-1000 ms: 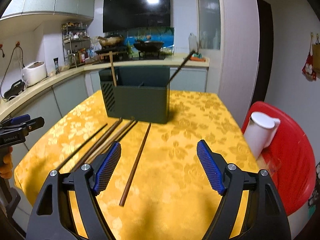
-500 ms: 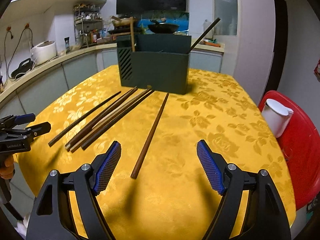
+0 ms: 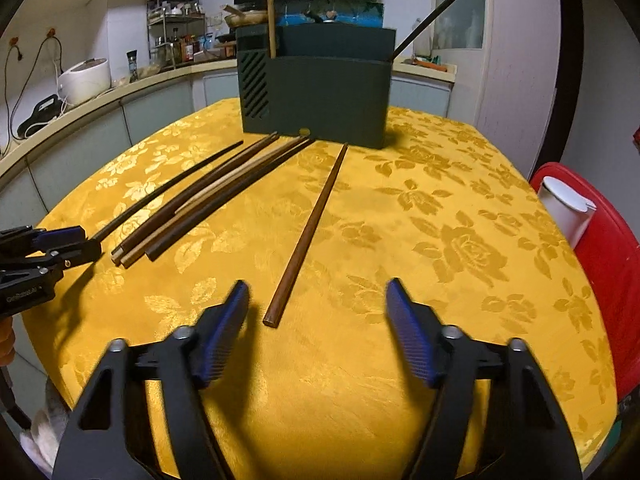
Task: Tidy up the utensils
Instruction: 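Withdraw both open tools back toward the remaining chopsticks, then grasp a dark patterned chopstick with the left tool while the right grasps a brown one, then lift both chopsticks and carry them over the green holder box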
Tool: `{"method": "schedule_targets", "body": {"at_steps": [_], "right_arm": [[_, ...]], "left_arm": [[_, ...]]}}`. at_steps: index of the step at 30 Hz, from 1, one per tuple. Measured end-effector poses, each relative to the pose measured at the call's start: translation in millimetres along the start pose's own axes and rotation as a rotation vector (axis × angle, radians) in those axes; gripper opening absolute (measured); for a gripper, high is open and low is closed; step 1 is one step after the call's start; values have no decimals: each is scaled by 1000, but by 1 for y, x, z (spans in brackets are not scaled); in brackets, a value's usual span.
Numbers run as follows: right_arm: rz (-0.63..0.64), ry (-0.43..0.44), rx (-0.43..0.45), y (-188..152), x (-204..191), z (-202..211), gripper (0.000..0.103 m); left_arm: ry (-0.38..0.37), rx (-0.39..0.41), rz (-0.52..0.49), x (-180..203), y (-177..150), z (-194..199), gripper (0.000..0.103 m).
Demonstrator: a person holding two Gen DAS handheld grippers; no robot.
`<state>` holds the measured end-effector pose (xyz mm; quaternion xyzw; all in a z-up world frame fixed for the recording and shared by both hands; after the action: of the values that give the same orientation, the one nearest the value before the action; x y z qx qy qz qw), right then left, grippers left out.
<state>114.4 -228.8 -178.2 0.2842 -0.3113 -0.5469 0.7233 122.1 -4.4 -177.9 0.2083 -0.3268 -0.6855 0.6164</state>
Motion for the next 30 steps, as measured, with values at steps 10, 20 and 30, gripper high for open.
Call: {"method": "schedule_targets", "body": {"at_steps": [10,20,30], "right_arm": [[3,38,46,3,-13,1,22],[-28,56,15,5,-3,-2,8],[-57,29,106,29,21,40,8]], "left_arm": [[1,22,-12,3,-2,1,10],[-16,8,-4,3,-1,2,7],[-31,92,4,0,25,36,7]]}}
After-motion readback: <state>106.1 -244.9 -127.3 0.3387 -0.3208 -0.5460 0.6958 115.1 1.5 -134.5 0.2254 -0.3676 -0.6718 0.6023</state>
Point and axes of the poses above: each gripper's, at about its wrist camera, not at the fingertips, and z roughly against the way its jaws point, x to its right, y to its top, the point moved 5 cm from there along -z, roughly the way its jaws point, and after that the axes turned 9 degrees about z, right-handed, at the moved point
